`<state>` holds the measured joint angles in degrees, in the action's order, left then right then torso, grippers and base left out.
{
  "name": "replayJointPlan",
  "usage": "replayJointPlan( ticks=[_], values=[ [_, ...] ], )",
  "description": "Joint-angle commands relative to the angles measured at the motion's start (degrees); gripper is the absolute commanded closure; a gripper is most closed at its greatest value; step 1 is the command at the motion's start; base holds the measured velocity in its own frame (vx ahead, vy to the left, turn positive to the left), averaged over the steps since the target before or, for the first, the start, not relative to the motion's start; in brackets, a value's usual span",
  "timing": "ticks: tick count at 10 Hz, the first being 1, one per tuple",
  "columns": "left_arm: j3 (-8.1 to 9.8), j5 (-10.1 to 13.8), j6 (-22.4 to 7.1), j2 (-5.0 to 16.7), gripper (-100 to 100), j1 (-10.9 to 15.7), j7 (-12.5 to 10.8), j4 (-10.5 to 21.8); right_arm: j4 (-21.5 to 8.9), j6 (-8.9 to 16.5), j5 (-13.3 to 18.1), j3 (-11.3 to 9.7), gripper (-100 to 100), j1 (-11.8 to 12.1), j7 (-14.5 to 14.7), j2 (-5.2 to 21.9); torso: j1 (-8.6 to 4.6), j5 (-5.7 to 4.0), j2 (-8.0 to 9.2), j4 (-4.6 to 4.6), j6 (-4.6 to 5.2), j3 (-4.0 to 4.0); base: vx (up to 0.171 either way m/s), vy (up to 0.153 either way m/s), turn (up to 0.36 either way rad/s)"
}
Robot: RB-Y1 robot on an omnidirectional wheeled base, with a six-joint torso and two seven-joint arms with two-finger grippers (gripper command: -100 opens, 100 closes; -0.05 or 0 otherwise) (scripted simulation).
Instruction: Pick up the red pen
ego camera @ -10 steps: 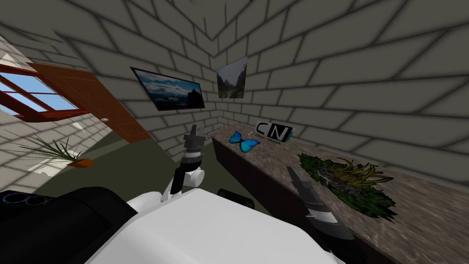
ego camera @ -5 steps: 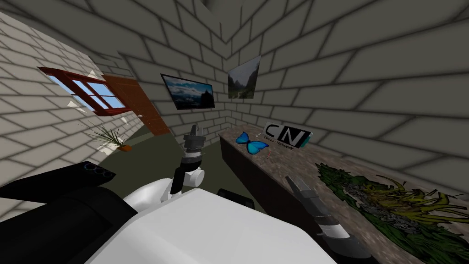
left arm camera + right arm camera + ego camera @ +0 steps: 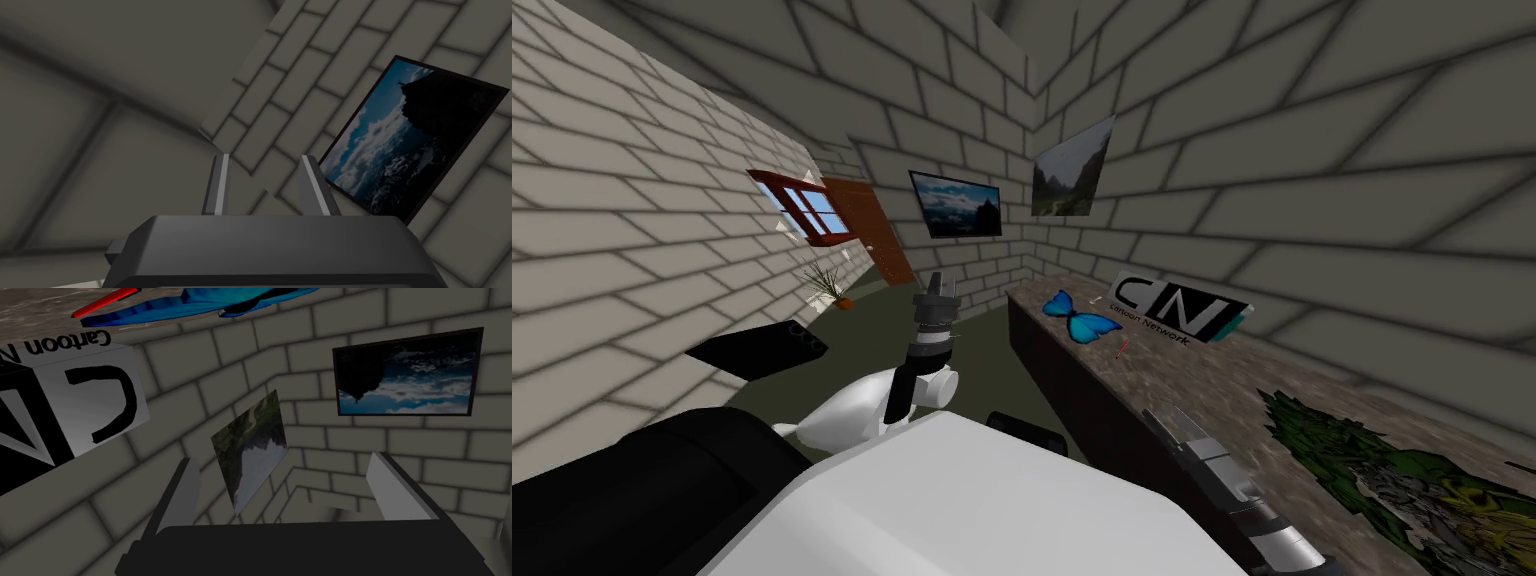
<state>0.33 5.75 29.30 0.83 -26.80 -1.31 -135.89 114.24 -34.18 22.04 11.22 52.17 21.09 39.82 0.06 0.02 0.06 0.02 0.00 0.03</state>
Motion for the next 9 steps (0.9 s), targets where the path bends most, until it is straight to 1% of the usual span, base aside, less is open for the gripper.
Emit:
replayJointPlan(
  ticks=[1, 2, 3, 5, 6, 7, 8, 9],
  values=[
    [0.0, 0.0, 0.0, 0.0, 0, 0.0, 0.0, 0.0, -0.7, -0.1, 1.5, 0.4, -100, 1.1, 0.8, 2.3, 0.0, 0.0, 0.0, 0.0, 0.0, 0.0, -0.014, 0.017, 0.208],
    [0.01, 0.0, 0.0, 0.0, 0, 0.0, 0.0, 0.0, -1.7, -0.4, 3.6, 1.3, -100, 2.9, 1.8, 4.4, -0.03, -0.01, -0.01, 0.0, 0.04, 0.0, -0.013, 0.024, 0.384],
    [0.0, 0.0, 0.0, 0.0, 0, 0.0, 0.0, 0.0, -1.7, -0.4, 3.6, 1.3, -100, 2.9, 1.8, 4.9, -0.02, -0.01, -0.01, 0.0, -0.01, 0.0, -0.008, 0.011, 0.176],
    [0.0, 0.0, 0.0, 0.0, 0, 0.0, 0.0, 0.0, -3.6, -0.8, 7.5, 3.0, -100, 6.6, 3.7, 8.9, -0.04, -0.01, -0.02, 0.0, 0.0, -0.01, -0.012, 0.021, 0.361],
    [0.0, 0.0, 0.0, 0.0, 0, 0.0, 0.0, 0.0, -3.6, -0.8, 7.8, 3.0, -100, 6.6, 3.7, 10.1, -0.03, -0.01, -0.02, 0.0, 0.02, -0.01, -0.01, 0.013, 0.267],
    [0.01, 0.0, 0.0, 0.0, 0, 0.0, 0.0, 0.0, -4.6, -1.0, 9.9, 3.9, -100, 8.4, 4.6, 12.2, -0.06, -0.02, -0.03, 0.0, 0.04, -0.01, -0.008, 0.013, 0.313],
    [0.01, 0.0, 0.0, 0.0, 0, 0.0, 0.0, 0.0, -5.6, -1.2, 11.6, 4.7, -100, 9.8, 5.6, 14.1, -0.07, -0.02, -0.04, 0.0, 0.02, -0.02, -0.009, 0.013, 0.486],
    [0.01, 0.0, 0.0, 0.0, 0, 0.0, 0.0, 0.0, -5.6, -1.2, 12.0, 4.7, -100, 10.1, 5.6, 15.2, -0.08, -0.02, -0.05, -0.01, 0.0, -0.03, -0.004, -0.001, 0.187]
  ],
)
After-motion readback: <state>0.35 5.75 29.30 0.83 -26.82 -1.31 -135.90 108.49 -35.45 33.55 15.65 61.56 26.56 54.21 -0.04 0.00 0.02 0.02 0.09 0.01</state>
